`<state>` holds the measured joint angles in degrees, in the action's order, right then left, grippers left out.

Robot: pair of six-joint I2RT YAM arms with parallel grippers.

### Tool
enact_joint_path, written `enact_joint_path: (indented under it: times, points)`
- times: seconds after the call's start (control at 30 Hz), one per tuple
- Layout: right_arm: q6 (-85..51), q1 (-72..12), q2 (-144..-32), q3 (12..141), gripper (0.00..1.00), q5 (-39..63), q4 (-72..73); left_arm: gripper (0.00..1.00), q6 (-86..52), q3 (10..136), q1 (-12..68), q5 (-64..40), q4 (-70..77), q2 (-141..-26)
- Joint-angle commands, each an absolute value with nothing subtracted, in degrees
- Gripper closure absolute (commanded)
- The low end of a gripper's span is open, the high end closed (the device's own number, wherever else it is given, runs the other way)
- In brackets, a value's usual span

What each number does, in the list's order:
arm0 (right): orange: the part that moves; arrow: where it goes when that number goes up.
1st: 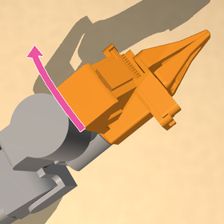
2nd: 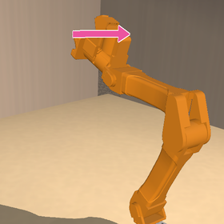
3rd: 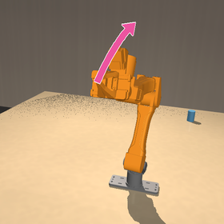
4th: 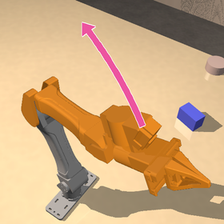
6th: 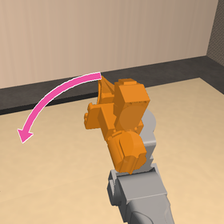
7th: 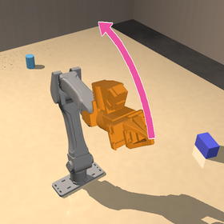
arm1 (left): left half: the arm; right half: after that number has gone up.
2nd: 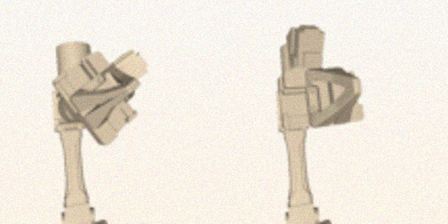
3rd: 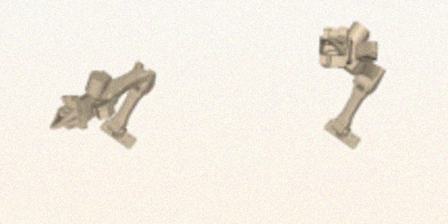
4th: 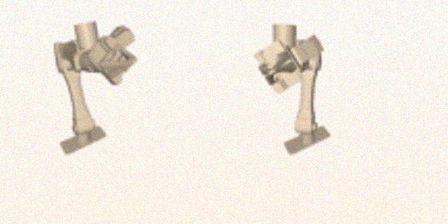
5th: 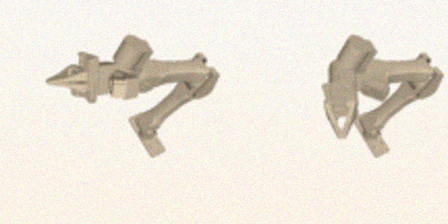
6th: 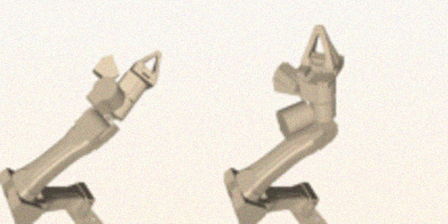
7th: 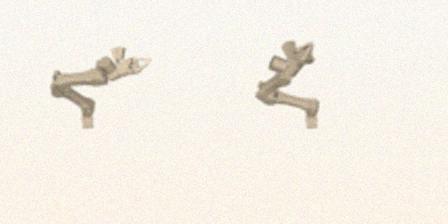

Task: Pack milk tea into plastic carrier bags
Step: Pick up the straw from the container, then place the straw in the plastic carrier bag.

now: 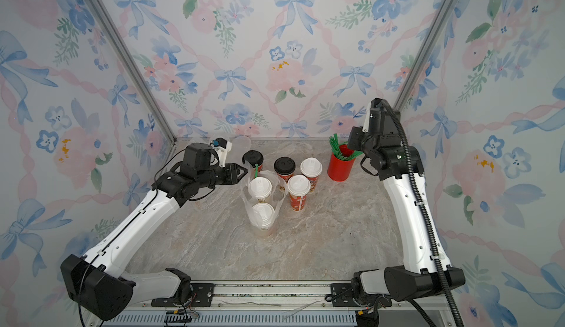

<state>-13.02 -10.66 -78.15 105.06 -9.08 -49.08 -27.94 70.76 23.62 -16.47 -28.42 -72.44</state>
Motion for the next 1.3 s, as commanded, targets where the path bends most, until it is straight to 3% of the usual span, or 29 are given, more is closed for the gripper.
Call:
enact_joint_path:
  times: [0.0, 0.3, 0.6, 0.7, 1.07, 1.27]
  points:
    - [-12.4, -15.5, -76.7, 109.7, 0.92, -8.7, -56.1, 0.55, -28.7, 69.7, 24.6, -17.2, -29.9, -70.3]
    - [-12.4, -37.1, -81.6, 125.6, 0.93, -8.2, -70.8, 0.43, -30.3, 67.1, 30.4, -14.2, -35.5, -66.6]
    - [-16.6, -54.2, -86.0, 130.3, 0.93, -4.8, -79.2, 0.45, -34.7, 59.6, 34.1, -18.0, -35.6, -59.9]
    - [-17.7, -57.0, -86.1, 129.3, 0.93, -4.0, -80.5, 0.5, -35.6, 58.3, 35.0, -18.5, -35.6, -58.2]
    - [-19.5, -61.2, -85.3, 122.2, 0.93, -1.7, -80.9, 0.87, -36.4, 56.7, 36.9, -20.4, -35.5, -55.8]
    - [-19.6, -62.2, -85.9, 120.1, 0.93, -0.2, -80.1, 0.93, -36.9, 56.1, 37.1, -20.4, -35.5, -54.7]
